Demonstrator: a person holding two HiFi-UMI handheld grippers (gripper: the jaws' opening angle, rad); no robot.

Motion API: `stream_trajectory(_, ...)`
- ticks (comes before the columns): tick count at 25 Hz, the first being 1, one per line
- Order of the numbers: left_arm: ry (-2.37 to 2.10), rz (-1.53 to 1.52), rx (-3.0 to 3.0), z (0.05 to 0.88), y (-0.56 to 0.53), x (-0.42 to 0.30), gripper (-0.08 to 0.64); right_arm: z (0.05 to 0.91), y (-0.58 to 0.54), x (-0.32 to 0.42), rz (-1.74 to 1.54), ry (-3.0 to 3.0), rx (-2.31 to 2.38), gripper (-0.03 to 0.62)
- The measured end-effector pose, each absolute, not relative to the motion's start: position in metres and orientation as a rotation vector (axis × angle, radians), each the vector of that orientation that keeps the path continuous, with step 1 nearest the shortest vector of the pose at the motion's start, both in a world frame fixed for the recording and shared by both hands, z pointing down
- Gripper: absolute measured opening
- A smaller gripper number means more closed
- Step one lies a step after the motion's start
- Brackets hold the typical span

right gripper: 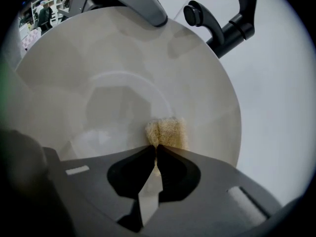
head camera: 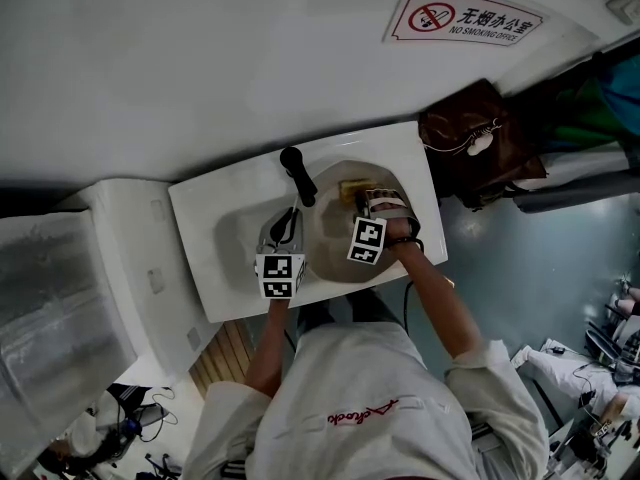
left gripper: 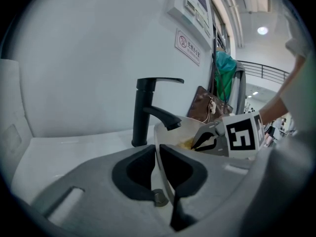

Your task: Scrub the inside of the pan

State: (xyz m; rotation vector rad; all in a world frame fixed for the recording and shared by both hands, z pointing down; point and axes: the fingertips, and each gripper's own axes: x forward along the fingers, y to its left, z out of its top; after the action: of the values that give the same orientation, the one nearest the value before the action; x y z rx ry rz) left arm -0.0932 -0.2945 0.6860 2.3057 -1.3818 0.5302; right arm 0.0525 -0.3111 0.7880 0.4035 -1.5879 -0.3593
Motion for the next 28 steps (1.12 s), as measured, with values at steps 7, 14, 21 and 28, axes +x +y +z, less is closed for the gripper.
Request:
stream_trajectory(7,-1.386,0.525,2.302,0.686,-0.295,-0.093,0.029,0.788,-0.307,0.059,-0.34,-1.579,0.41,0.025)
stream_trajectory(14,-1.392,0.522,2.3,0.686,-0.296,-0.093,0.029,0.773,-0.302,0.026,-0.41,-1.615,0.394,0.025)
stream_trajectory(21,-1.388,0.525,2.303,0.686,-0.296,-0.093,0.029,0.769,-0.29,-0.025,-0.474,-1.664,0.339,0.025)
stream_trajectory(28,-1.385,0.526,2.306,0.686,-0.296,-0.093,0.029,0.774,-0.286,-0.04,-0.502,-1.658,0.309,0.025)
